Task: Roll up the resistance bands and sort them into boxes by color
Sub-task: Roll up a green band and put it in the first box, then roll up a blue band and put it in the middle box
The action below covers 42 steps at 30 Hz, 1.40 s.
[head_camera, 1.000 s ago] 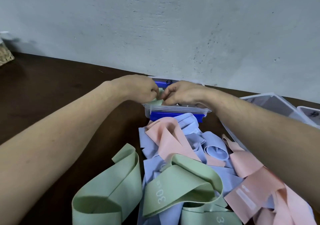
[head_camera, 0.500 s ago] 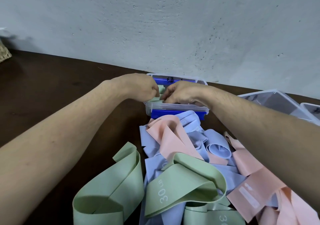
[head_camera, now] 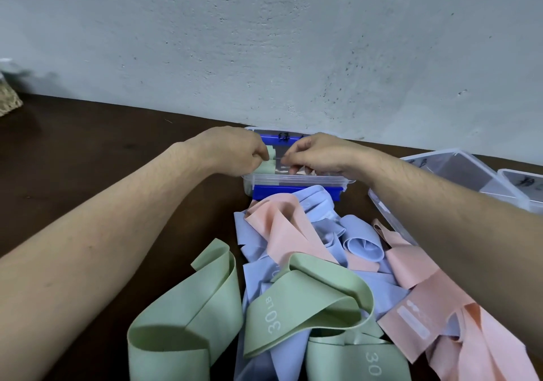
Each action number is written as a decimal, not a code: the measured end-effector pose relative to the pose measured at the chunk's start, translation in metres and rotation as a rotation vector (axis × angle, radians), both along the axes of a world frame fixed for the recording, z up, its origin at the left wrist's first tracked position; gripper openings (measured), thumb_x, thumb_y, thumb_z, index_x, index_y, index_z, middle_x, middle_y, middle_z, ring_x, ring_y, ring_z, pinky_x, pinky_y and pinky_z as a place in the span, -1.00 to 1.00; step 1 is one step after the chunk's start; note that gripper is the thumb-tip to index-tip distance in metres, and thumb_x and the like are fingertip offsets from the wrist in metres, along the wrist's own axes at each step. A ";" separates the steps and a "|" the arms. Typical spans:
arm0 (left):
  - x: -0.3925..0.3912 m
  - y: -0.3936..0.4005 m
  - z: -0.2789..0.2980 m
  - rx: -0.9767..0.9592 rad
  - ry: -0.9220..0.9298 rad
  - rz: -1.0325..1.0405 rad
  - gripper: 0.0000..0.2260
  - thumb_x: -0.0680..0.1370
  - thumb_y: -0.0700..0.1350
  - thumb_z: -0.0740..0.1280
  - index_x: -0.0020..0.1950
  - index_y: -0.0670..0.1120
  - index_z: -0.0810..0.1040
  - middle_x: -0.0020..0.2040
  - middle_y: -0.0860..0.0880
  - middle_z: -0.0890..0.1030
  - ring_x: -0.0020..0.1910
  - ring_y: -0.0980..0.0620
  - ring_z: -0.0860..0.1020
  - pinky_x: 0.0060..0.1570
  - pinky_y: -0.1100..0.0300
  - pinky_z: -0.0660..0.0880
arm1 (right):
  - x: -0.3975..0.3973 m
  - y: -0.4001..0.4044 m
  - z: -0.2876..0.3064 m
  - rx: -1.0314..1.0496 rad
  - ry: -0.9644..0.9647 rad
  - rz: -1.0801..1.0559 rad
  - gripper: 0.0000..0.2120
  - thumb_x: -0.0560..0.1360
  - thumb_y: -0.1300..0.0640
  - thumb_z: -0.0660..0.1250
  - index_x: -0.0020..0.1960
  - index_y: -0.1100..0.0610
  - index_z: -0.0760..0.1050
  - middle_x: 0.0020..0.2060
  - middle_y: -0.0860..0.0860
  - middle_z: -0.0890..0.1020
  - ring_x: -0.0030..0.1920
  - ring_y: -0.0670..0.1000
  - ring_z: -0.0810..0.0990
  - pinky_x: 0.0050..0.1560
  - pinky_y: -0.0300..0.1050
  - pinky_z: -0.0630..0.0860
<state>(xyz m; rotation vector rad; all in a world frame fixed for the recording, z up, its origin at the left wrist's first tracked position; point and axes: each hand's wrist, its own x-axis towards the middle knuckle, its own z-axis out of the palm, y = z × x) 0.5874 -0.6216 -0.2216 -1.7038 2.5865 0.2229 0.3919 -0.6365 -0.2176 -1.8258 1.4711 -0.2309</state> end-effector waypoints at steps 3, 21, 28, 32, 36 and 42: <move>-0.005 0.006 0.004 -0.048 0.000 -0.018 -0.64 0.58 -0.10 0.13 0.30 0.11 0.57 0.31 0.10 0.54 0.23 0.05 0.50 0.15 0.14 0.43 | -0.010 0.010 0.007 -0.084 -0.071 -0.012 -0.86 0.59 0.06 0.34 0.00 0.04 0.67 -0.18 -0.05 0.73 -0.41 -0.29 0.52 -0.35 -0.41 0.36; -0.136 0.107 0.024 -0.074 0.166 -0.230 -0.69 0.60 -0.06 0.18 0.26 0.19 0.56 0.23 0.20 0.54 0.18 0.09 0.51 0.07 0.18 0.45 | -0.149 0.130 0.040 -0.296 0.058 -0.053 -0.78 0.50 0.14 0.30 -0.29 0.11 0.59 -0.36 -0.05 0.63 -0.40 -0.19 0.46 -0.35 -0.33 0.35; -0.191 0.145 0.006 -0.015 0.202 -0.318 -0.71 0.59 -0.03 0.21 0.28 0.18 0.56 0.24 0.18 0.55 0.16 0.11 0.52 0.10 0.06 0.51 | -0.231 0.182 0.010 -0.302 0.022 -0.188 -0.48 0.58 0.01 0.33 -0.49 0.08 0.25 -0.56 -0.09 0.29 -0.49 -0.09 0.25 -0.41 -0.26 0.25; -0.220 0.166 -0.002 -0.004 0.216 -0.373 -0.72 0.62 -0.01 0.23 0.30 0.16 0.55 0.21 0.17 0.55 0.16 0.13 0.50 0.10 0.10 0.49 | -0.267 0.207 -0.009 -0.314 -0.026 -0.232 -0.83 0.60 0.00 0.32 -0.13 0.03 0.54 -0.30 -0.13 0.60 -0.28 -0.14 0.58 -0.15 -0.30 0.50; -0.244 0.185 -0.008 0.020 0.218 -0.374 -0.66 0.62 0.02 0.24 0.41 0.19 0.44 0.36 0.20 0.40 0.25 0.20 0.42 0.08 0.19 0.47 | -0.292 0.221 -0.026 -0.266 0.017 -0.216 -0.82 0.60 0.04 0.34 0.17 -0.14 0.49 -0.08 -0.11 0.61 -0.07 -0.09 0.62 -0.04 -0.22 0.58; -0.266 0.218 -0.012 -0.013 0.199 -0.345 -0.54 0.60 0.10 0.27 0.48 0.29 0.26 0.57 0.23 0.02 0.33 0.11 0.42 0.04 0.21 0.51 | -0.308 0.226 -0.047 -0.268 -0.006 -0.192 -0.61 0.54 0.05 0.42 0.34 -0.09 0.47 0.21 -0.11 0.52 0.03 -0.13 0.54 -0.04 -0.39 0.44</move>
